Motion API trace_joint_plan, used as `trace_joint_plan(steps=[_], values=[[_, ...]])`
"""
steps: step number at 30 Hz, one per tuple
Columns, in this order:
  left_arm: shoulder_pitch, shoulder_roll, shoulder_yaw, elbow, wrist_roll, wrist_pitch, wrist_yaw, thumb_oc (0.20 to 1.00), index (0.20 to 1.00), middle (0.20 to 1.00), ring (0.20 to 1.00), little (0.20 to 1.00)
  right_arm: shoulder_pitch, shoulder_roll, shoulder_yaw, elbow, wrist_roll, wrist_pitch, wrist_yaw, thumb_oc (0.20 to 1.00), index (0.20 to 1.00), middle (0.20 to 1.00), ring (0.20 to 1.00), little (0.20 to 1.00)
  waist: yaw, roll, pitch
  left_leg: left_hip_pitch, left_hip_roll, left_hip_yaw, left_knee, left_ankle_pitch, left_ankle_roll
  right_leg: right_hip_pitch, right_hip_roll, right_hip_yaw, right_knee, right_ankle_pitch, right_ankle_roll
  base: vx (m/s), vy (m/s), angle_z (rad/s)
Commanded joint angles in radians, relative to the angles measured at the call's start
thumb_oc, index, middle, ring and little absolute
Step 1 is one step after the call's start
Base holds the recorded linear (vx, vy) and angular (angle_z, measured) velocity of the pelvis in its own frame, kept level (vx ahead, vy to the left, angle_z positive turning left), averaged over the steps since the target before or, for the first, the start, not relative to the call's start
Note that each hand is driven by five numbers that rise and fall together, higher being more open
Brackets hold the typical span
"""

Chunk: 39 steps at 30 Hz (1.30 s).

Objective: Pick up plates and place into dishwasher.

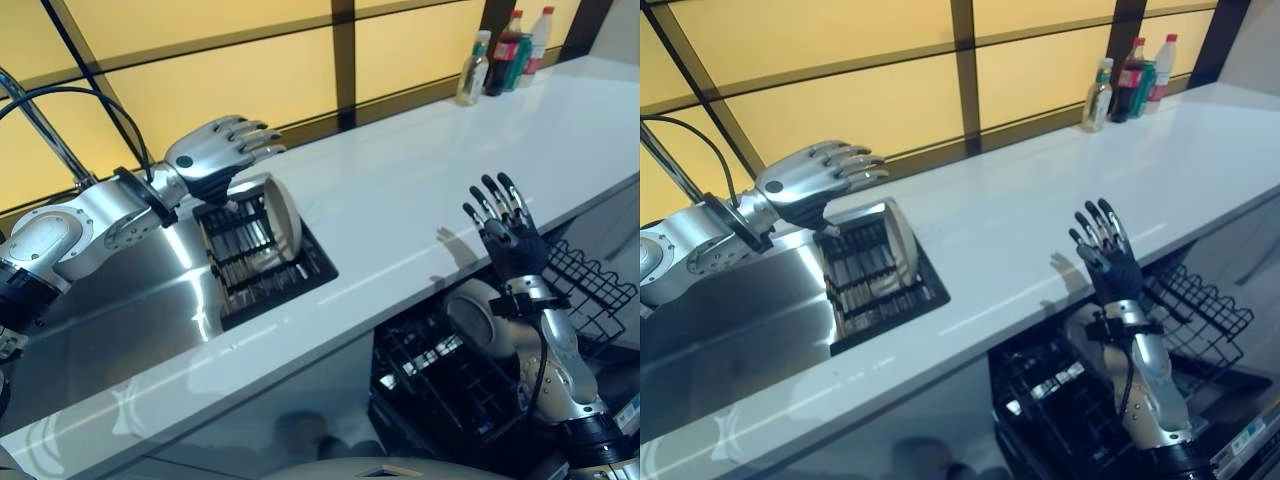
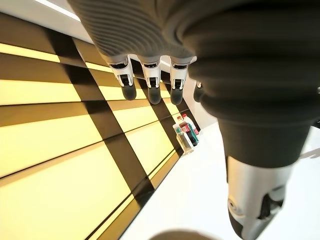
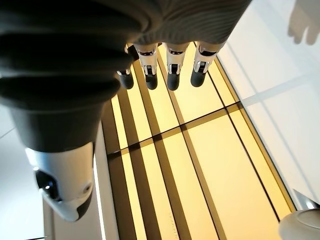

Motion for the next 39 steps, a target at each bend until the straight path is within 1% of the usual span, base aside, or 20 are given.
trace_joint_plan(steps=[1,6,8,12,16,20,24,27,31,33,36,39], values=[[-0.026,0.016,0.085,-0.001,0.02,0.062,0.028,1.0,1.0,1.0,1.0,1.0,-0.029,-0.029,-0.007,-0.068,0.044,-0.042,0.03,1.0,1.0,1.0,1.0,1.0,-0.02,-0.008,0.016,-0.005,-0.031,0.085,0.074,-0.117,0.071,-0.088,0.023,0.024,-0.032,0.11,0.05,0.0,0.0,0.0],[-0.026,-0.014,0.082,0.032,0.059,0.08,0.087,1.0,1.0,1.0,1.0,1.0,-0.039,-0.039,-0.012,-0.058,0.06,-0.05,0.045,1.0,1.0,1.0,1.0,1.0,-0.023,-0.013,0.042,-0.044,-0.026,0.086,0.086,-0.109,0.066,-0.119,0.03,0.03,-0.03,0.108,0.044,-0.01,0.001,0.01],[-0.031,-0.017,0.084,0.054,0.079,0.085,0.123,1.0,1.0,1.0,1.0,1.0,-0.043,-0.043,-0.022,-0.056,0.065,-0.048,0.057,1.0,1.0,1.0,1.0,1.0,-0.025,-0.016,0.058,-0.066,-0.024,0.089,0.095,-0.104,0.063,-0.137,0.033,0.035,-0.026,0.113,0.041,-0.05,0.006,-0.04],[-0.049,-0.019,0.074,0.077,0.126,0.098,0.155,1.0,1.0,1.0,1.0,1.0,-0.055,-0.056,-0.028,-0.057,0.079,-0.044,0.065,1.0,1.0,1.0,1.0,1.0,-0.03,-0.02,0.079,-0.091,-0.022,0.094,0.105,-0.099,0.06,-0.162,0.035,0.041,-0.021,0.119,0.038,-0.05,0.013,0.0],[-0.14,-0.021,-0.003,0.134,0.163,0.138,0.171,1.0,1.0,1.0,1.0,1.0,-0.092,-0.081,-0.012,-0.063,0.105,-0.056,0.067,1.0,1.0,1.0,1.0,1.0,-0.045,-0.024,0.116,-0.132,-0.015,0.102,0.117,-0.086,0.054,-0.21,0.04,0.055,-0.004,0.127,0.036,-0.1,0.023,-0.03],[-0.199,-0.017,-0.059,0.169,0.187,0.157,0.191,1.0,1.0,1.0,1.0,1.0,-0.094,-0.085,-0.007,-0.077,0.112,-0.058,0.065,1.0,1.0,1.0,1.0,1.0,-0.052,-0.03,0.132,-0.142,-0.01,0.111,0.109,-0.077,0.053,-0.228,0.041,0.064,-0.001,0.131,0.037,-0.05,0.004,-0.08],[-0.206,-0.011,-0.086,0.168,0.222,0.17,0.164,1.0,1.0,1.0,1.0,1.0,-0.092,-0.095,-0.006,-0.079,0.125,-0.055,0.069,1.0,1.0,1.0,1.0,1.0,-0.059,-0.03,0.129,-0.135,-0.006,0.119,0.109,-0.078,0.051,-0.228,0.039,0.063,0.004,0.131,0.039,0.03,0.014,-0.06],[-0.207,-0.011,-0.101,0.183,0.261,0.161,0.198,1.0,1.0,1.0,1.0,1.0,-0.069,-0.103,-0.012,-0.096,0.132,-0.04,0.077,1.0,1.0,1.0,1.0,1.0,-0.07,-0.027,0.114,-0.111,-0.004,0.128,0.101,-0.08,0.051,-0.213,0.034,0.064,0.001,0.128,0.043,0.12,0.015,0.06],[-0.219,-0.021,-0.118,0.219,0.27,0.144,0.25,1.0,1.0,1.0,1.0,1.0,-0.052,-0.099,-0.013,-0.098,0.124,-0.031,0.083,1.0,1.0,1.0,1.0,1.0,-0.078,-0.024,0.1,-0.09,-0.001,0.135,0.09,-0.082,0.05,-0.2,0.03,0.066,-0.002,0.125,0.048,0.08,-0.008,-0.03],[-0.217,-0.03,-0.123,0.229,0.279,0.137,0.241,1.0,1.0,1.0,1.0,1.0,-0.049,-0.098,-0.011,-0.097,0.118,-0.033,0.076,1.0,1.0,1.0,1.0,1.0,-0.081,-0.022,0.098,-0.085,-0.001,0.137,0.085,-0.082,0.05,-0.195,0.029,0.068,-0.004,0.124,0.05,0.02,-0.007,-0.01],[-0.228,-0.036,-0.149,0.242,0.279,0.144,0.203,1.0,1.0,1.0,1.0,1.0,-0.06,-0.11,-0.007,-0.096,0.124,-0.039,0.064,1.0,1.0,1.0,1.0,1.0,-0.087,-0.02,0.103,-0.085,0.0,0.14,0.083,-0.08,0.049,-0.199,0.029,0.071,-0.001,0.125,0.052,0.0,0.0,0.0],[-0.24,-0.038,-0.168,0.266,0.25,0.137,0.142,1.0,1.0,1.0,1.0,1.0,-0.063,-0.114,-0.015,-0.102,0.129,-0.03,0.071,1.0,1.0,1.0,1.0,1.0,-0.095,-0.018,0.109,-0.083,0.001,0.144,0.086,-0.08,0.049,-0.202,0.029,0.075,0.005,0.125,0.054,0.01,0.001,-0.1]])
